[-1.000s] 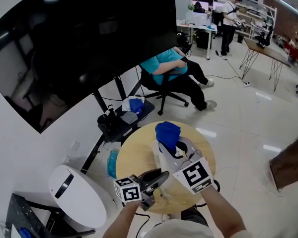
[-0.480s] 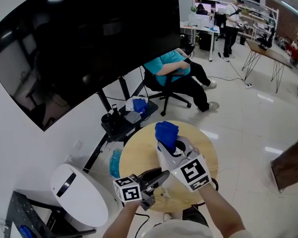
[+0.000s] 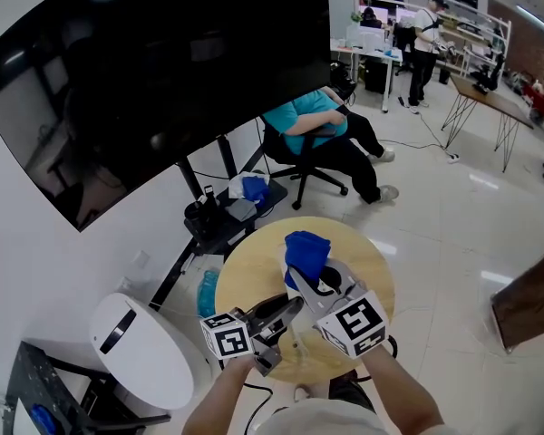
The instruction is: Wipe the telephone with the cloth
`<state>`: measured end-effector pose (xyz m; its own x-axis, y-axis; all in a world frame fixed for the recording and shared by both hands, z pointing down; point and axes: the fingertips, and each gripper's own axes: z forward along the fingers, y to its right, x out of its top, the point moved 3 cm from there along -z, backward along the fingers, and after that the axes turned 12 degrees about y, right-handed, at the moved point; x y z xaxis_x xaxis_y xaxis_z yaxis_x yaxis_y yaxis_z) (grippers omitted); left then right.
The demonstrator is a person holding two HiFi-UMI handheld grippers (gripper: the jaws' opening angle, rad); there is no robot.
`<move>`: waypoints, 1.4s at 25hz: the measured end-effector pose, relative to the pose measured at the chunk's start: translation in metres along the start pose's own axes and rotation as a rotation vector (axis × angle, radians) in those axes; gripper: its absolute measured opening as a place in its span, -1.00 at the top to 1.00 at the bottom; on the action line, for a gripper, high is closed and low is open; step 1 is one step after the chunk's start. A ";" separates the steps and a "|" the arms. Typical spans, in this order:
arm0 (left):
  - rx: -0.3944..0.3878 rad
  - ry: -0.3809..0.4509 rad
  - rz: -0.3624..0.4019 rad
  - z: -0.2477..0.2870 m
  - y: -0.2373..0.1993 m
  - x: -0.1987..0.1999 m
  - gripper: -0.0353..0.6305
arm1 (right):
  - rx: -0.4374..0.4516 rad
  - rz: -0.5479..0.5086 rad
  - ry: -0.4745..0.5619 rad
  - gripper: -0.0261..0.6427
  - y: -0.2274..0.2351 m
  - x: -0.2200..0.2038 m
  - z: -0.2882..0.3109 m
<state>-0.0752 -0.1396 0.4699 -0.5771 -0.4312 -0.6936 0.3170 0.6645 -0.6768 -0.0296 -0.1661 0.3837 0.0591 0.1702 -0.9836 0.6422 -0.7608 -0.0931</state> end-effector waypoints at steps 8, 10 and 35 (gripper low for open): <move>-0.009 0.045 -0.032 0.010 0.004 0.017 0.65 | -0.013 0.021 0.013 0.74 -0.003 0.003 -0.014; -0.008 0.056 -0.041 0.012 0.004 0.022 0.65 | -0.019 0.025 0.013 0.74 -0.005 0.002 -0.018; 0.000 0.146 -0.027 0.016 -0.001 0.060 0.65 | -0.001 0.134 -0.053 0.74 -0.049 -0.044 -0.050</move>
<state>-0.0980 -0.1755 0.4247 -0.6888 -0.3551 -0.6320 0.3001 0.6539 -0.6945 -0.0255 -0.1045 0.4397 0.1043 0.0335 -0.9940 0.6321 -0.7738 0.0403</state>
